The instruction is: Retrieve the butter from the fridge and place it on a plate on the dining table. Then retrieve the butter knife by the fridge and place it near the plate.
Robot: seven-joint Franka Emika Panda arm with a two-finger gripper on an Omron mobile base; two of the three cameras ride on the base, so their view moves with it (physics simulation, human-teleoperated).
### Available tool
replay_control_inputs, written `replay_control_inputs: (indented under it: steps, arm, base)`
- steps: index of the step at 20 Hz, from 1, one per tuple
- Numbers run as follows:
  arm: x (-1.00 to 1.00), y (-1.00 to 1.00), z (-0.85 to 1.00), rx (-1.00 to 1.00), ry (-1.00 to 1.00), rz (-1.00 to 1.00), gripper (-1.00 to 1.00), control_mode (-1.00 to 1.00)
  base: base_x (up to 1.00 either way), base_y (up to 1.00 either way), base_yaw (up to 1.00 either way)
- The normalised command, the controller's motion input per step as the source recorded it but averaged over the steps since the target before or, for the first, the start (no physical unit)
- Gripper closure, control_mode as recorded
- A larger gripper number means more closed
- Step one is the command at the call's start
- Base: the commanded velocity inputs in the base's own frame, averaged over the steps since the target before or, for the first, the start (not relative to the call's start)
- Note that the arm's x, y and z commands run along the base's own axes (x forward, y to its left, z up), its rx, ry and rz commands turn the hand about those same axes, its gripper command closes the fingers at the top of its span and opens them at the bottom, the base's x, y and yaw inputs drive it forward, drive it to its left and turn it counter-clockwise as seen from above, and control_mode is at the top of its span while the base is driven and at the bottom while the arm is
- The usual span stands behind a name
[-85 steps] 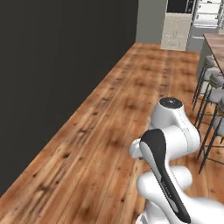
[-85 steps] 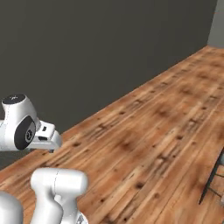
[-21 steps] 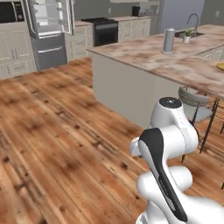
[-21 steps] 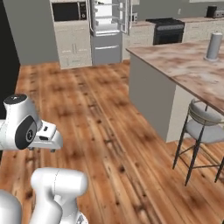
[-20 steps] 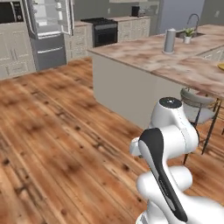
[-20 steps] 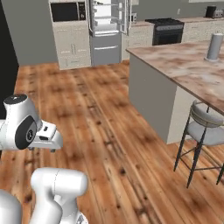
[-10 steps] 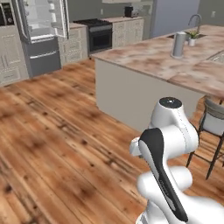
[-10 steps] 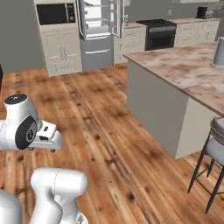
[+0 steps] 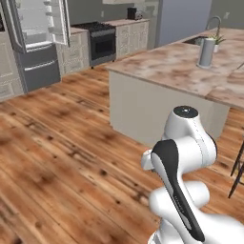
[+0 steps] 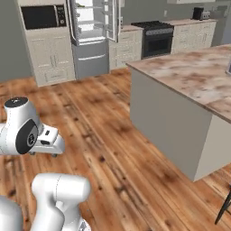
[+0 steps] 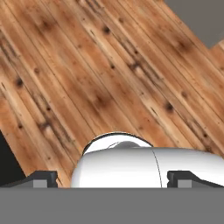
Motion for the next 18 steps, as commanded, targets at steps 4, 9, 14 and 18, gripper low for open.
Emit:
replay_control_inputs:
  steps: [4, 9, 14, 18]
  arm:
    - [0.00, 0.00, 0.00, 0.00, 0.00, 0.00, -1.00, 1.00]
    - [0.00, 0.00, 0.00, 0.00, 0.00, 0.00, -1.00, 1.00]
    - [0.00, 0.00, 0.00, 0.00, 0.00, 0.00, -1.00, 1.00]
    - [0.00, 0.00, 0.00, 0.00, 0.00, 0.00, -1.00, 1.00]
  base:
    - [1.00, 1.00, -0.24]
    - [1.00, 1.00, -0.27]
    - [1.00, 1.00, -0.31]
    - [1.00, 1.00, -0.36]
